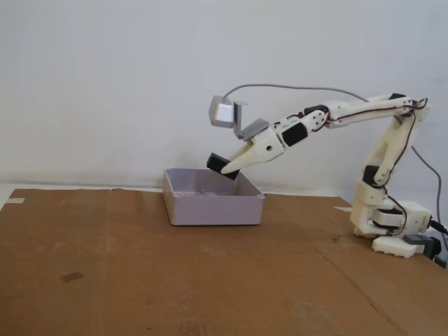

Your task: Grasp a block and put it in the box.

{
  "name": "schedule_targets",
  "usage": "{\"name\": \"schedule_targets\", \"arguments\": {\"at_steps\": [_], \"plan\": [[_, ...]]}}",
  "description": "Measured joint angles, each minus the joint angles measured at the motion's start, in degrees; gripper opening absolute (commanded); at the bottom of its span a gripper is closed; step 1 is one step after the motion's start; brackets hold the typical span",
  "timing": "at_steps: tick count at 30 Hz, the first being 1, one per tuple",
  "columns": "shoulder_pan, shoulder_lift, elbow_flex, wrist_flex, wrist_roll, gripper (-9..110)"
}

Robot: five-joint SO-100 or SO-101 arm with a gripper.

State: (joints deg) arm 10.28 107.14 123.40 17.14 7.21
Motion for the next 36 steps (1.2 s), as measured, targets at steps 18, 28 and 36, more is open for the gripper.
{"name": "schedule_targets", "arguments": {"at_steps": [18, 28, 36], "plan": [[12.8, 12.3, 13.6, -0.3, 0.0, 0], [15.5, 8.3, 13.8, -0.4, -0.1, 0], [15.2, 0.4, 8.3, -0.4, -0.1, 0]]}}
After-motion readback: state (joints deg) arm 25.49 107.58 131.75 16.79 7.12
